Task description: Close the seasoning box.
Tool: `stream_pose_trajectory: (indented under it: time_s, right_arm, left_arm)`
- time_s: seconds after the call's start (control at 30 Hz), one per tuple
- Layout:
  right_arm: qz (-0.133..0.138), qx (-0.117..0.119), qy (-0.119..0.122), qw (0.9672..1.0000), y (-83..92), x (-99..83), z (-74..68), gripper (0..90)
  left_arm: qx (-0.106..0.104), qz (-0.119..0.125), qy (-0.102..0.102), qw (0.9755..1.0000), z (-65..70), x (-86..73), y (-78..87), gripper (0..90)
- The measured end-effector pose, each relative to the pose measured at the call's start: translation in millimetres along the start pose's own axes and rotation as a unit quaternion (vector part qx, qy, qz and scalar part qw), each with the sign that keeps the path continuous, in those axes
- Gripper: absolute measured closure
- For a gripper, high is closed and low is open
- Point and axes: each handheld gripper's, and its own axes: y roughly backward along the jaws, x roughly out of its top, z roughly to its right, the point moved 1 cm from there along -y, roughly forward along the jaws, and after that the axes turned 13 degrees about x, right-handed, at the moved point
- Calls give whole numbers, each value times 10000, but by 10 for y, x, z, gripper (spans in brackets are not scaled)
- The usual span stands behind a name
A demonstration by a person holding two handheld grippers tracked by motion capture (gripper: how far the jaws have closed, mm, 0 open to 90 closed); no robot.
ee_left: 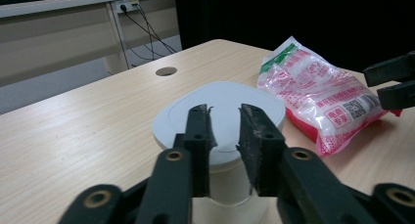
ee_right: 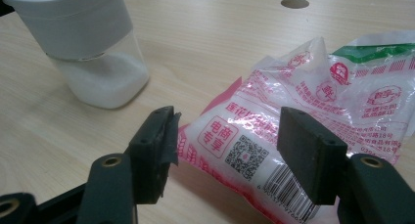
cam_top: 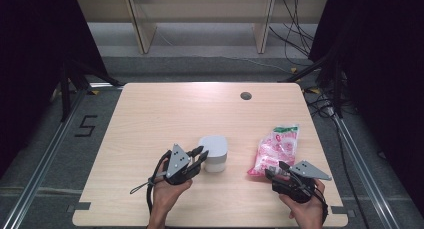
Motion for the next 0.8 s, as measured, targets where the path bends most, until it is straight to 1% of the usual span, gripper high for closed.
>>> stream_pose_trajectory:
  time_s: [0.03, 0.07, 0.1, 0.13, 0.17, 0.2, 0.23, 0.27, 0.3, 0.33, 0.37, 0.4, 0.43, 0.47, 0.5, 0.53, 0.57, 0.6, 0.63, 0.67, 0.7, 0.73, 0.77, 0.8]
  right_arm:
    - [-15, 25, -64, 10000, 7, 1, -11, 402]
    - [30, 48, -70, 10000, 1, -2, -14, 402]
    - [29, -29, -4, 10000, -8, -4, -6, 402]
    - [26, 0, 0, 10000, -6, -6, -13, 402]
    - [33, 59, -51, 10000, -2, -5, -24, 402]
    - [0, 90, -60, 9999, -3, -5, -29, 402]
    - [-48, 102, -2, 9999, 0, -4, -27, 402]
    - [-43, 111, -24, 9999, 0, -5, -34, 402]
    - [-74, -11, 31, 10000, -8, -8, -28, 402]
    - [-73, -5, 34, 10000, -5, -9, -34, 402]
    - [-41, 150, -43, 9999, 8, -8, -45, 401]
    - [-12, 103, -155, 9998, 8, -15, -72, 401]
    - [-27, 129, -14, 9999, 12, -15, -53, 400]
    - [-13, 145, -193, 9997, 11, -22, -80, 399]
    - [-6, 125, -193, 9997, 14, -29, -80, 398]
    - [-27, 134, -252, 9996, 21, -33, -92, 397]
    - [-16, 104, -5, 9999, 19, -33, -58, 395]
    - [22, 113, -31, 9999, 14, -39, -66, 393]
    - [37, 196, -28, 9998, 8, -43, -62, 392]
    - [-16, 147, 54, 9999, 12, -47, -58, 389]
    - [-88, 82, 68, 9999, 14, -50, -61, 387]
    - [-97, 114, 48, 9999, 23, -53, -71, 387]
    - [-23, 135, 46, 9999, 20, -57, -78, 386]
    - [2, 182, -124, 9998, 26, -60, -114, 386]
  left_arm:
    - [-54, 31, 45, 10000, 0, -3, 4, 661]
    - [-137, 75, 105, 9998, -5, -5, 16, 621]
    - [-228, 143, 223, 9994, -1, -10, 24, 594]
    - [-335, 215, 220, 9990, -4, -12, 24, 562]
    - [-336, 143, 228, 9991, 3, -16, 40, 523]
    - [-345, 124, 251, 9990, 13, -21, 44, 484]
    - [-359, 122, 235, 9990, 21, -28, 45, 466]
    - [-398, 131, 229, 9989, 28, -35, 47, 454]
    - [-379, 117, 224, 9990, 36, -42, 57, 436]
    - [-365, 65, 186, 9991, 39, -47, 71, 415]
    - [-394, 86, 220, 9989, 52, -60, 71, 391]
    - [-373, 5, 220, 9991, 63, -72, 84, 373]
    - [-361, -49, 239, 9990, 71, -88, 90, 357]
    - [-394, -36, 299, 9988, 83, -106, 84, 339]
    - [-335, -99, 282, 9990, 88, -119, 99, 330]
    - [-330, -78, 274, 9991, 93, -131, 101, 330]
    - [-332, -67, 270, 9991, 104, -142, 104, 330]
    - [-379, -13, 207, 9991, 114, -150, 100, 329]
    - [-391, -62, 237, 9989, 137, -162, 109, 329]
    - [-375, -73, 230, 9990, 153, -172, 116, 326]
    - [-362, -110, 213, 9991, 163, -185, 124, 321]
    - [-347, -122, 206, 9991, 171, -197, 130, 317]
    - [-381, -95, 268, 9989, 185, -212, 131, 315]
    - [-355, -152, 211, 9990, 187, -220, 152, 313]
